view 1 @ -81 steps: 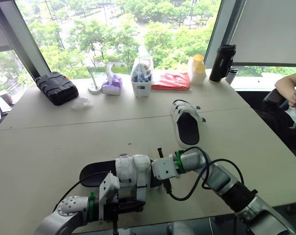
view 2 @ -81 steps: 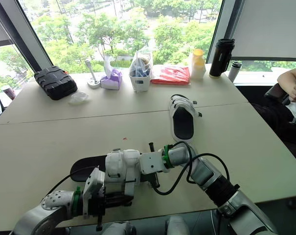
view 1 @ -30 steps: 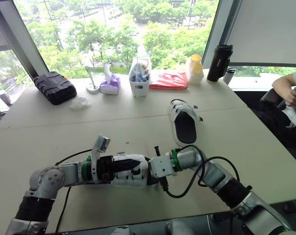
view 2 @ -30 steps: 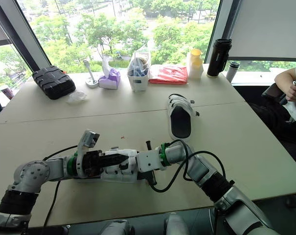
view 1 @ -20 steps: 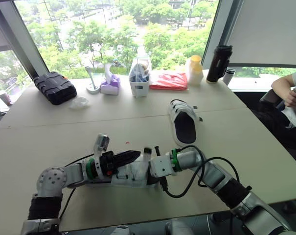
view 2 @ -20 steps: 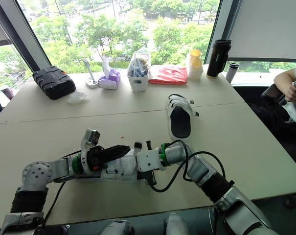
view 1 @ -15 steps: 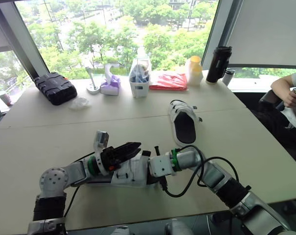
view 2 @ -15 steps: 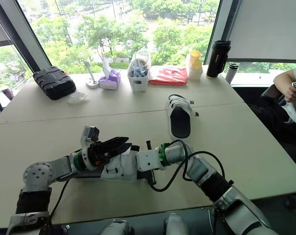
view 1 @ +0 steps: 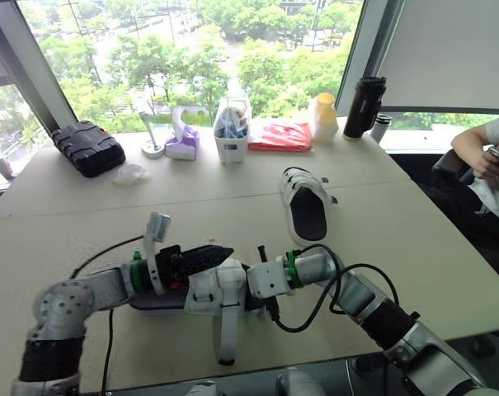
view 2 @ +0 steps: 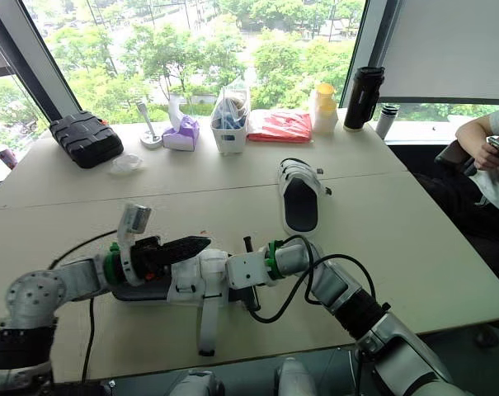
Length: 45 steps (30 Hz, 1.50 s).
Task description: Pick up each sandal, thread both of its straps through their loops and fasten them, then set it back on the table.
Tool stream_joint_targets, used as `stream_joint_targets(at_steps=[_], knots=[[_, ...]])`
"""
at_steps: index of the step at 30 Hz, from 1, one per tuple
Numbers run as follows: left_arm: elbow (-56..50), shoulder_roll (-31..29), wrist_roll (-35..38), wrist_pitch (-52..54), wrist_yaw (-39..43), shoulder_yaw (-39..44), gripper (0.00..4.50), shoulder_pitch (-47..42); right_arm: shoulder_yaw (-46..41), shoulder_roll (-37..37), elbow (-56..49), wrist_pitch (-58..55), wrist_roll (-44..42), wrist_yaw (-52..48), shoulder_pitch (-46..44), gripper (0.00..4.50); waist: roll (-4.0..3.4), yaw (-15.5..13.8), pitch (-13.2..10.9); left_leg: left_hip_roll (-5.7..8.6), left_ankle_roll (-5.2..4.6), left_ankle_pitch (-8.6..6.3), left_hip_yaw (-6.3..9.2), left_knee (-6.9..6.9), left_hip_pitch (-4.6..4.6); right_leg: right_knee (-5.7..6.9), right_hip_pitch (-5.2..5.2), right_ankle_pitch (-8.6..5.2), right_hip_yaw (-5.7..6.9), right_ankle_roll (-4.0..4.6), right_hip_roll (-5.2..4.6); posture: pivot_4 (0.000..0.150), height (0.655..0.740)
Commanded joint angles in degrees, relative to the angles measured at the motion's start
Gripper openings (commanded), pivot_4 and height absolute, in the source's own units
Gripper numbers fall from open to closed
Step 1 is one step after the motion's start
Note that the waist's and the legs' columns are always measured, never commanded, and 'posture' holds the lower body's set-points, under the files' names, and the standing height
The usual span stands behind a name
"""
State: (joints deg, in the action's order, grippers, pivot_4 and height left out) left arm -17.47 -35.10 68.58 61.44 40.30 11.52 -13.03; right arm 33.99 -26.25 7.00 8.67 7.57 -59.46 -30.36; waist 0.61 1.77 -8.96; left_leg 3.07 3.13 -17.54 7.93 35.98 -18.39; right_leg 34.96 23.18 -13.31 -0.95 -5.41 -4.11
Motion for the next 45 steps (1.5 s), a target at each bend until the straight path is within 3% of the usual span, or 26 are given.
stream_joint_targets(at_steps=[1, 3, 5, 8, 11, 15, 26, 38, 41, 45], knots=[[-4.96, -3.78, -9.67, -9.34, 9.00, -3.70, 4.46, 1.78, 2.82, -1.52, 7.60, -3.40, 5.94, -0.08, 2.34, 0.00, -0.08, 0.12, 0.01, 0.00, 0.00, 0.00, -0.02, -0.01, 0.00, 0.00, -0.01, 0.00, -0.03, 0.00, -0.02, 0.150, 0.7400], [-7.16, -8.68, -22.45, -22.71, 16.22, -7.84, 4.46, 2.81, 2.76, -1.60, 7.64, -3.34, 5.87, -0.19, 2.39, 0.00, 0.08, 0.46, -0.12, 0.01, 0.02, -0.02, -0.06, -0.01, -0.02, -0.01, 0.05, -0.01, -0.06, 0.00, -0.05, 0.150, 0.7400], [-4.44, -12.67, -37.13, -43.26, 24.12, -11.60, 4.46, 2.89, 2.79, -1.93, 7.55, -3.02, 5.90, -0.41, 2.62, 0.00, 0.07, 0.48, -0.17, -0.03, 0.10, -0.07, -0.06, 0.00, -0.11, -0.03, 0.15, -0.02, -0.06, 0.02, -0.04, 0.150, 0.7400], [4.80, -12.96, -49.29, -69.31, 31.98, -14.98, 4.46, -0.35, 2.88, -2.24, 7.48, -2.64, 5.92, -0.76, 2.87, 0.00, -0.13, 0.37, -0.22, -0.15, 0.16, -0.11, -0.08, -0.01, -0.12, -0.13, 0.30, -0.04, 0.00, 0.06, -0.23, 0.150, 0.7400], [15.57, -10.87, -54.58, -89.81, 37.10, -17.43, 4.46, -4.49, 2.99, -2.28, 7.32, -2.52, 5.91, -1.09, 3.02, 0.00, -0.38, 0.43, -0.14, -0.62, 0.17, -0.12, -0.24, -0.09, -0.35, -0.90, 0.09, -0.04, 0.37, 0.05, -0.19, 0.150, 0.7400], [27.53, -6.73, -54.96, -111.09, 42.17, -21.53, 4.46, -8.40, 2.87, -2.51, 6.93, -2.45, 5.97, -1.52, 3.15, 0.00, -0.32, 0.57, -0.07, -0.62, -0.06, 0.02, -0.40, -0.07, -0.92, -0.84, 0.24, 0.12, 0.47, 0.13, -0.31, 0.150, 0.7400], [29.14, -5.77, -51.24, -125.86, 41.67, -31.16, 4.46, -3.16, 2.40, -4.91, 3.95, -3.04, 6.10, -2.57, 5.16, 0.00, -0.44, -0.72, -0.15, -0.65, -0.10, 0.03, -0.30, 0.03, -0.92, -0.76, 0.51, 0.56, 0.57, 0.18, -0.08, 0.150, 0.7400], [32.17, -0.80, -66.92, -131.76, 28.80, -34.31, 4.46, -1.25, 2.40, -5.01, 3.05, -3.69, 6.16, -2.71, 5.74, 0.00, -0.47, -1.15, -0.14, -0.65, -0.11, 0.03, -0.30, 0.04, -0.92, -0.77, 0.49, 0.56, 0.58, 0.17, -0.01, 0.150, 0.7400], [33.47, 0.20, -71.11, -132.25, 25.56, -34.62, 3.63, -1.85, 2.54, -4.84, 3.03, -3.70, 6.18, -2.73, 5.70, 0.00, -0.47, -1.15, -0.14, -0.64, -0.12, 0.03, -0.31, 0.05, -0.91, -0.77, 0.47, 0.56, 0.58, 0.17, -0.01, 0.150, 0.7400], [33.16, -0.71, -72.67, -131.46, 21.99, -35.40, 1.64, -2.71, 2.56, -4.82, 3.03, -3.72, 6.21, -2.71, 5.71, 0.00, -0.47, -1.16, -0.14, -0.64, -0.12, 0.03, -0.31, 0.04, -0.91, -0.76, 0.46, 0.56, 0.60, 0.17, 0.00, 0.150, 0.7400]])
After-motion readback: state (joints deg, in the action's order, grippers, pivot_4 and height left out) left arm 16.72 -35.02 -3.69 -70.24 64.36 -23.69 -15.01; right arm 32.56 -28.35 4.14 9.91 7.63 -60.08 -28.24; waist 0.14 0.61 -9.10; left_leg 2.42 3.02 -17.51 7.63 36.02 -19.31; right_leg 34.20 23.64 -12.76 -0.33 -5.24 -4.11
